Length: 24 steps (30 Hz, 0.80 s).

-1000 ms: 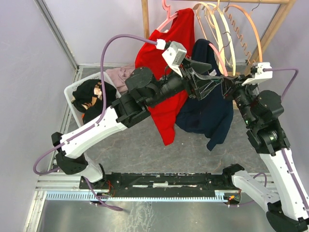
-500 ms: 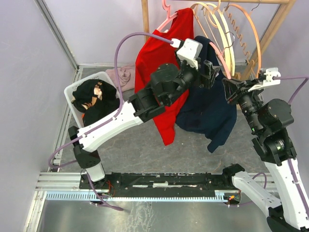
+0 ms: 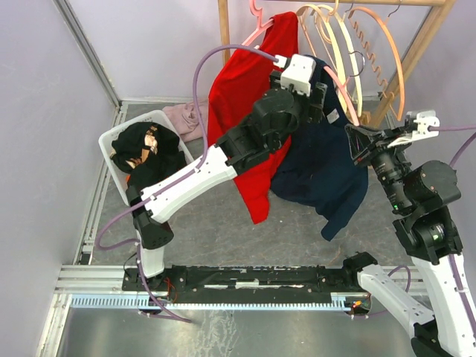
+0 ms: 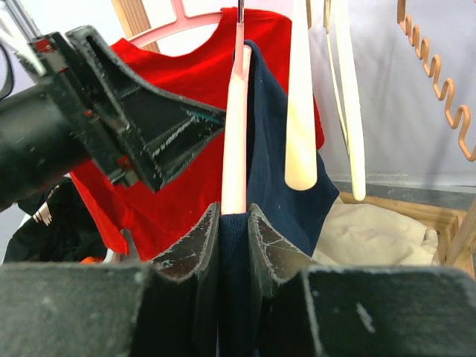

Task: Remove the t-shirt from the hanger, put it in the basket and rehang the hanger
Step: Remove the T-shirt from the clothesline.

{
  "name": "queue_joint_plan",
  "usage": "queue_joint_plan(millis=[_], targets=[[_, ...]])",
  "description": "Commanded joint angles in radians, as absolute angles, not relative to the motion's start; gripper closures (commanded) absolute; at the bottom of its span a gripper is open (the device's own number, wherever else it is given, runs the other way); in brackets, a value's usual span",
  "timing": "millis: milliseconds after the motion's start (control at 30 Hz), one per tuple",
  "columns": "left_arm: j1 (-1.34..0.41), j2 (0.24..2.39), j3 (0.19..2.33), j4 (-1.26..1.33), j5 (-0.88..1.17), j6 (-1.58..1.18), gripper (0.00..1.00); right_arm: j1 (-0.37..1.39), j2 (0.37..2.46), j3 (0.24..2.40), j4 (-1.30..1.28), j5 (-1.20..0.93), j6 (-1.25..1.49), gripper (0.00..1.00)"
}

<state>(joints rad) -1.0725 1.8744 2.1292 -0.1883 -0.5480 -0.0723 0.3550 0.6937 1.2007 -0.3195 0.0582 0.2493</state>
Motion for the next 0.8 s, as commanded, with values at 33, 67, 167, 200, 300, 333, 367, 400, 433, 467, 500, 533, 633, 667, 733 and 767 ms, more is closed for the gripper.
queue_joint_plan(millis=[33,67,167,200,300,333,367,400,433,467,500,533,633,667,733,767], targets=[[-1.018,1.879,2.177,-0.135,-0.543,-0.081,0.23,0.353,0.654,1.233,-0.211,0.035,0.258,0.99],[-1.014,1.884,2.182,-0.128,-0.538,-0.08,0.23,0.352,0.651,1.232,-0.213,0.035,0.257,0.99],[-1.005,1.909,2.217,-0.14,-0.525,-0.082,0.24,0.352,0.645,1.229,-0.218,0.035,0.258,0.99],[-1.001,1.919,2.233,-0.149,-0.51,-0.087,0.24,0.353,0.644,1.228,-0.219,0.035,0.258,0.99],[-0.998,1.928,2.237,-0.146,-0.463,-0.102,0.24,0.353,0.641,1.228,-0.221,0.034,0.258,0.99],[-0.998,1.925,2.229,-0.14,-0.441,-0.109,0.24,0.351,0.641,1.229,-0.222,0.034,0.257,0.99],[-0.997,1.918,2.219,-0.132,-0.422,-0.118,0.24,0.352,0.64,1.228,-0.222,0.034,0.256,0.99],[-0.998,1.912,2.203,-0.125,-0.403,-0.126,0.24,0.353,0.64,1.228,-0.221,0.033,0.256,0.99],[-0.998,1.906,2.192,-0.118,-0.387,-0.134,0.24,0.352,0.64,1.229,-0.221,0.031,0.256,0.99],[-0.997,1.9,2.178,-0.109,-0.372,-0.141,0.24,0.353,0.64,1.228,-0.221,0.03,0.254,0.99],[-0.998,1.894,2.163,-0.096,-0.365,-0.145,0.24,0.353,0.639,1.229,-0.22,0.028,0.255,0.99],[-0.998,1.89,2.154,-0.084,-0.36,-0.147,0.24,0.352,0.638,1.228,-0.219,0.027,0.255,0.99],[-0.997,1.9,2.165,-0.078,-0.353,-0.146,0.24,0.353,0.635,1.225,-0.217,0.023,0.254,0.99],[-0.998,1.907,2.178,-0.084,-0.348,-0.146,0.24,0.353,0.634,1.225,-0.219,0.023,0.253,0.99],[-0.998,1.916,2.192,-0.087,-0.341,-0.15,0.24,0.353,0.63,1.224,-0.22,0.023,0.25,0.99],[-0.998,1.915,2.193,-0.083,-0.344,-0.151,0.24,0.353,0.627,1.223,-0.222,0.023,0.249,0.99]])
